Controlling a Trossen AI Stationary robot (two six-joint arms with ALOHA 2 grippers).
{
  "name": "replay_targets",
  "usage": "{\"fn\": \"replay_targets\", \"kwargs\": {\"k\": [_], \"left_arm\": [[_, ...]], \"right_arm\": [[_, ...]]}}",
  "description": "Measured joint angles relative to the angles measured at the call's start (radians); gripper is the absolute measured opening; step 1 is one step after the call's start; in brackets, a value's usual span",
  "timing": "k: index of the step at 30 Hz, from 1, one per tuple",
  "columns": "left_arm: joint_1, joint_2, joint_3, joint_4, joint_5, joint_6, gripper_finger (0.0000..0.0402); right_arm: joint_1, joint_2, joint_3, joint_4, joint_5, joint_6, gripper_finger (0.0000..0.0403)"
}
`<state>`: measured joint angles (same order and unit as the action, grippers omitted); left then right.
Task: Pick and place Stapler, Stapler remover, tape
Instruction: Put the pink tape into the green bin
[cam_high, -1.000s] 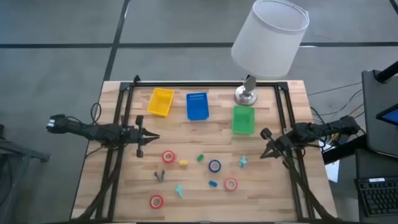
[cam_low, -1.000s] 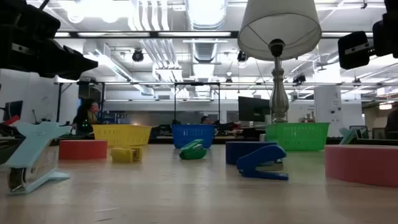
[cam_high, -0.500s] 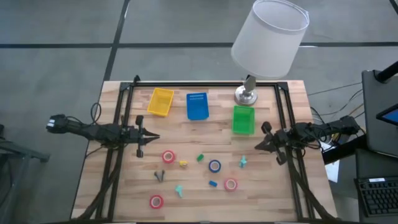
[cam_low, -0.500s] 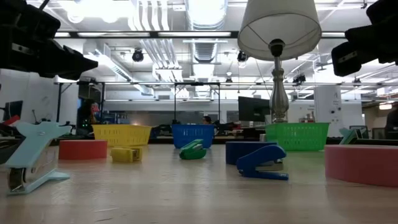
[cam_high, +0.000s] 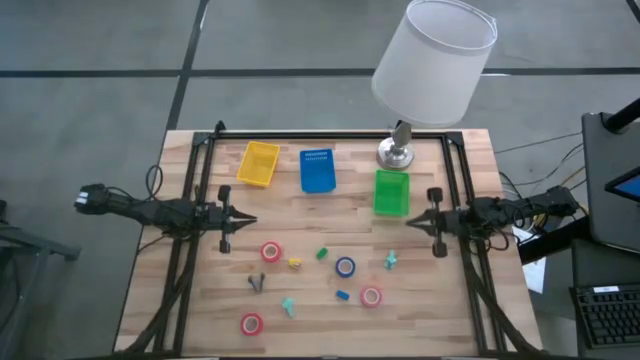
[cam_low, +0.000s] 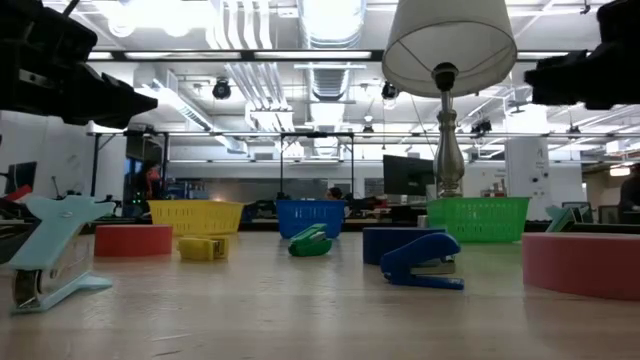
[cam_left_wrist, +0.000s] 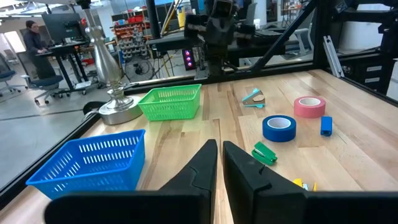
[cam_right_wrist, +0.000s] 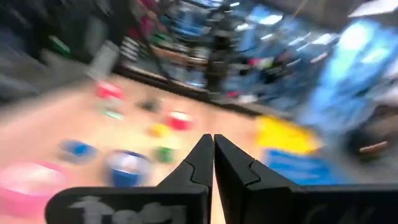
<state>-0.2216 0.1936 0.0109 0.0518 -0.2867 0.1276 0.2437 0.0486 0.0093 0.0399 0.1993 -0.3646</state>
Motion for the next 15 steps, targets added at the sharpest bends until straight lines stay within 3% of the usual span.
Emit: {"fn": "replay_targets", "kwargs": {"k": [6, 15], "left_arm": [[0.000, 0.000, 0.000, 0.000, 0.000, 0.000, 0.0030], [0.000, 0.000, 0.000, 0.000, 0.000, 0.000, 0.0030]], "right_arm": [[0.000, -0.002, 0.000, 0.051, 0.129, -0.256, 0.0008], [0.000, -0.001, 0.000, 0.080, 0.143, -0.274, 0.0009]]}}
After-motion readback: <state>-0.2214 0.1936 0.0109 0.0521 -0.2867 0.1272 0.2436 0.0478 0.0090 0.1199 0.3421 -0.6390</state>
